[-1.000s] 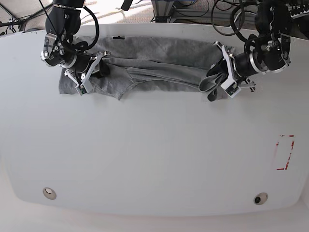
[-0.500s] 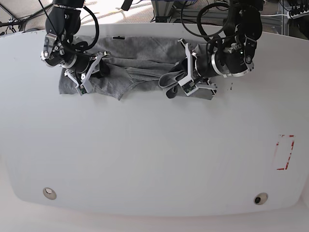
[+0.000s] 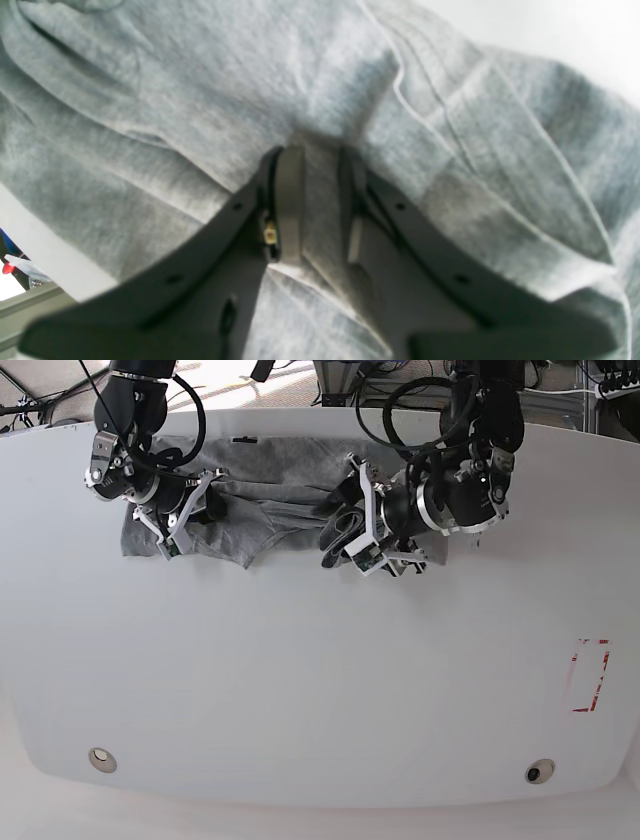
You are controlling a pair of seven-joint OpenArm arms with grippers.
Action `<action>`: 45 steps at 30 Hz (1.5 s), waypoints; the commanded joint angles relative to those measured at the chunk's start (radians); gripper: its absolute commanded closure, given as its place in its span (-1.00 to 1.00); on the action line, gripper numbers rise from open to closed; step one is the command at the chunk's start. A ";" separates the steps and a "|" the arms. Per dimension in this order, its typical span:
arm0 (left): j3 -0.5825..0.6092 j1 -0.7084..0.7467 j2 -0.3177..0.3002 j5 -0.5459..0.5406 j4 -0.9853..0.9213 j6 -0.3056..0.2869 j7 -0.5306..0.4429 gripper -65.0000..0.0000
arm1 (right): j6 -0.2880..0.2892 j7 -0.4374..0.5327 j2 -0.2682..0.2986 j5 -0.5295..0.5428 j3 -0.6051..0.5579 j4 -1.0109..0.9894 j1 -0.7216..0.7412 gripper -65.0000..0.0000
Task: Fold the T-shirt properly
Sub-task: 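Fold the strip end with the left gripper toward the right gripper, then regrasp the folded ends with both grippers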
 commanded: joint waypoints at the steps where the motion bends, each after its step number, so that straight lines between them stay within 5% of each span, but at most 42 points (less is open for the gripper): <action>1: 0.026 -0.050 0.063 -0.023 0.022 -0.003 0.062 -0.33 | -0.002 -0.004 0.008 0.002 0.001 0.014 0.009 0.62; 7: 0.003 -0.129 0.117 -0.022 0.036 -0.003 0.230 -0.33 | -0.002 -0.004 0.008 0.005 0.002 0.014 0.031 0.62; 13: -0.173 -0.128 0.013 -0.022 0.033 -0.003 0.230 -0.33 | -0.002 -0.004 0.011 0.011 0.006 0.016 0.038 0.62; 24: -0.192 -0.002 -0.108 -0.017 0.031 -0.003 0.228 -0.17 | -0.002 -0.122 0.005 0.011 0.006 0.222 0.084 0.59; 27: -0.192 0.027 -0.113 -0.015 0.005 -0.003 0.227 -0.17 | -0.002 -0.169 0.005 0.012 0.019 0.263 0.098 0.38; 31: -0.198 0.055 -0.115 -0.014 -0.075 -0.003 0.170 -0.14 | -0.002 -0.248 -0.033 0.071 0.191 0.271 0.136 -0.22; 35: -0.216 0.095 -0.115 0.060 -0.127 -0.002 0.075 0.38 | -0.002 -0.335 -0.030 0.210 0.381 0.231 0.170 -0.60; 39: -0.213 0.101 -0.090 0.130 -0.147 -0.002 0.039 0.74 | -0.002 -0.337 0.056 0.356 0.497 0.119 0.173 -0.71; 45: -0.216 0.105 -0.081 0.156 -0.147 -0.002 0.038 0.76 | -0.002 -0.337 0.163 0.468 0.605 -0.142 0.147 -0.71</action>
